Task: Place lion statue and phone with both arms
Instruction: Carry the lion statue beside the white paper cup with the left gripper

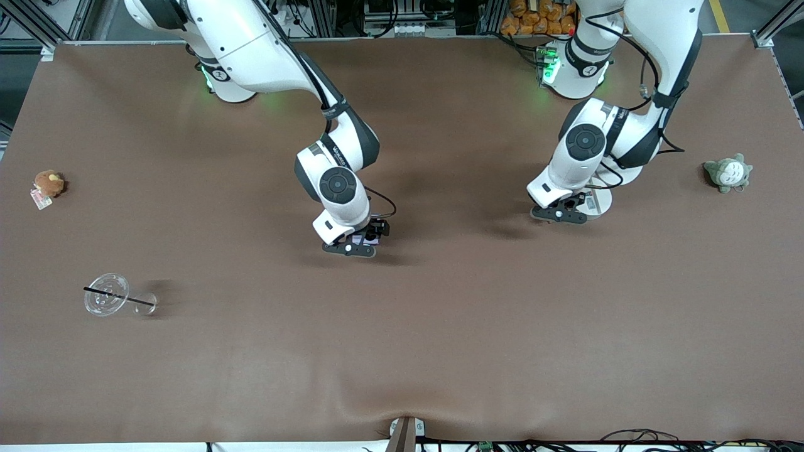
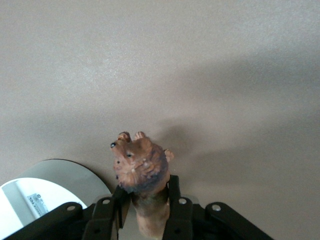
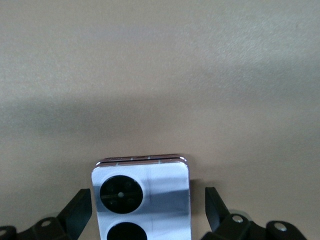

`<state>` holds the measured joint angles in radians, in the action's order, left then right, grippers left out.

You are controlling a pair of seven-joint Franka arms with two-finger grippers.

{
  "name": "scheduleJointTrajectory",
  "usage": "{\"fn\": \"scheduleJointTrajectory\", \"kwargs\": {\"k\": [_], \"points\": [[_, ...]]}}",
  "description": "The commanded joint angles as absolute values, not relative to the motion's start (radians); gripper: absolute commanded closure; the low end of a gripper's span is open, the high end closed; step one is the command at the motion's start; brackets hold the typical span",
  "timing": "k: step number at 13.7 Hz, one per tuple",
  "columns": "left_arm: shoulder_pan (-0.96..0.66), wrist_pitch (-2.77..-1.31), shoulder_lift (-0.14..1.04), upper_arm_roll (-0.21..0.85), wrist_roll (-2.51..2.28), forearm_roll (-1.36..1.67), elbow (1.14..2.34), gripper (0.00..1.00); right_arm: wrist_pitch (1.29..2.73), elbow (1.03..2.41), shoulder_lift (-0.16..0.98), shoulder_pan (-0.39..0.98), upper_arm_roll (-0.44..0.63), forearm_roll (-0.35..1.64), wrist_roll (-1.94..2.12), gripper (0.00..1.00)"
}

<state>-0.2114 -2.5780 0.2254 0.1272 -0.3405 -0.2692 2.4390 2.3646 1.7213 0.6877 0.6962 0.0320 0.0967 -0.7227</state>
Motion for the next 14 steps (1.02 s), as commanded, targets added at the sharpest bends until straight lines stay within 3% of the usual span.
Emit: {"fn": "scheduleJointTrajectory", "kwargs": {"k": [1, 5, 6, 7, 8, 11, 13, 14], "points": [[-0.219, -2.600, 0.247, 0.135, -0.371, -0.290, 2.436, 0.82, 2.368, 1.703, 0.703, 0.713, 0.043, 0.083, -0.753, 0.00], [-0.219, -2.596, 0.241, 0.140, -0.380, -0.278, 2.437, 0.81, 2.368, 1.703, 0.713, 0.715, 0.043, 0.080, -0.753, 0.00], [-0.218, -2.592, 0.239, 0.146, -0.388, -0.278, 2.436, 0.65, 2.367, 1.704, 0.716, 0.715, 0.043, 0.080, -0.753, 0.00], [-0.216, -2.592, 0.242, 0.146, -0.388, -0.276, 2.436, 0.15, 2.367, 1.704, 0.721, 0.716, 0.043, 0.080, -0.753, 0.00], [-0.215, -2.591, 0.242, 0.146, -0.388, -0.276, 2.436, 0.00, 2.367, 1.704, 0.722, 0.716, 0.043, 0.080, -0.753, 0.00], [-0.212, -2.507, 0.198, 0.149, -0.387, -0.276, 2.393, 0.00, 2.367, 1.704, 0.724, 0.716, 0.043, 0.080, -0.753, 0.00], [-0.213, -2.339, 0.186, 0.172, -0.387, -0.275, 2.294, 0.00, 2.367, 1.704, 0.724, 0.719, 0.043, 0.080, -0.753, 0.45], [-0.213, -2.241, 0.184, 0.189, -0.384, -0.275, 2.231, 0.00, 2.368, 1.704, 0.724, 0.727, 0.043, 0.080, -0.753, 0.57]]}}
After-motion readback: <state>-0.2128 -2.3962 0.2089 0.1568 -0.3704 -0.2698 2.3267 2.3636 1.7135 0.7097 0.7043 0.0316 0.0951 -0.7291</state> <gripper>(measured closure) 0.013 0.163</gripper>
